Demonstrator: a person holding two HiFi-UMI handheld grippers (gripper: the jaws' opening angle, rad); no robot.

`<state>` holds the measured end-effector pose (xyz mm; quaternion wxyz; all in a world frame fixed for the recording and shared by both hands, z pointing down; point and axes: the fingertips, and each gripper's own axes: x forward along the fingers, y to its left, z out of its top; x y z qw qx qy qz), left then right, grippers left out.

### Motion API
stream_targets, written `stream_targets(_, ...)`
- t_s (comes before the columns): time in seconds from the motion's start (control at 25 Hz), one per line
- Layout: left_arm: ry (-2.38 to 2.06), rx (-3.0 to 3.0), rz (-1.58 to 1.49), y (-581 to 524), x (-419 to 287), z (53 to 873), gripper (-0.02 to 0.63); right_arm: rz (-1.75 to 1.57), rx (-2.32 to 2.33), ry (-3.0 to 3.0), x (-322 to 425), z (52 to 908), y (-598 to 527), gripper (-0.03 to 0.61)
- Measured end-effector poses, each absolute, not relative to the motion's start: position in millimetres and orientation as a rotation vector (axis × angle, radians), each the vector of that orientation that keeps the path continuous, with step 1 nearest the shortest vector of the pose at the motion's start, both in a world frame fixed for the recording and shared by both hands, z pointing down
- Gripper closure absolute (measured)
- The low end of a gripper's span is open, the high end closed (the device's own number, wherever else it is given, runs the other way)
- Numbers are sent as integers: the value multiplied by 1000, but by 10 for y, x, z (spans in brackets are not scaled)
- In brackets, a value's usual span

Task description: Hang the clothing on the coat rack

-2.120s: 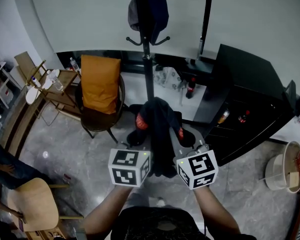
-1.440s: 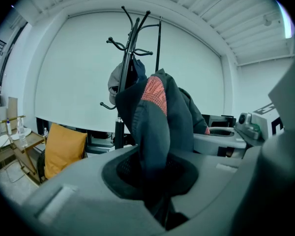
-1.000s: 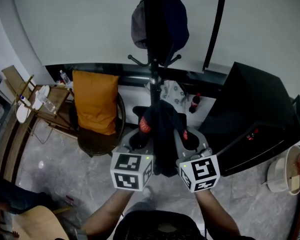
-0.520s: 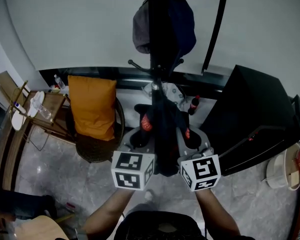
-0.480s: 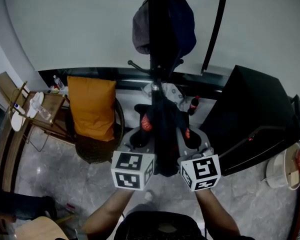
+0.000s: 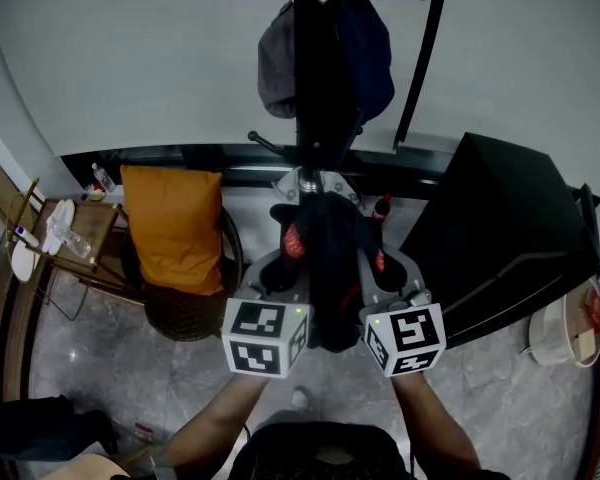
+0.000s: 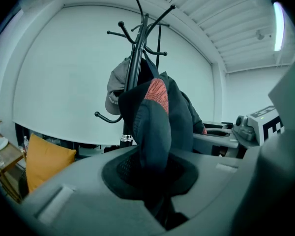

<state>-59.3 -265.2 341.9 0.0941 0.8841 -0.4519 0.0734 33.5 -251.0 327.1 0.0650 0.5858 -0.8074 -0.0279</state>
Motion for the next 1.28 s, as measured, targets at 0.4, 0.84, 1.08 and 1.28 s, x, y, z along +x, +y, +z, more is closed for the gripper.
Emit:
stream_targets(0.4, -1300, 2636, 210, -2886, -544, 3420, 566, -47, 1818, -2423, 397, 3270, -2710, 563)
stream_targets(0.84, -1351, 2606, 228, -3060, -489, 3489, 566, -28, 1764, -2465, 438, 3359, -2932, 563)
stream_targets(1.08, -1392, 2576, 232, -3143, -458, 3506, 566, -17, 1715, -2497, 461, 3389, -3042, 563)
stream_targets(1.28, -1422, 2554, 237, -3213, -464, 3521, 566, -9, 1678, -2522, 447, 3409, -3153, 563)
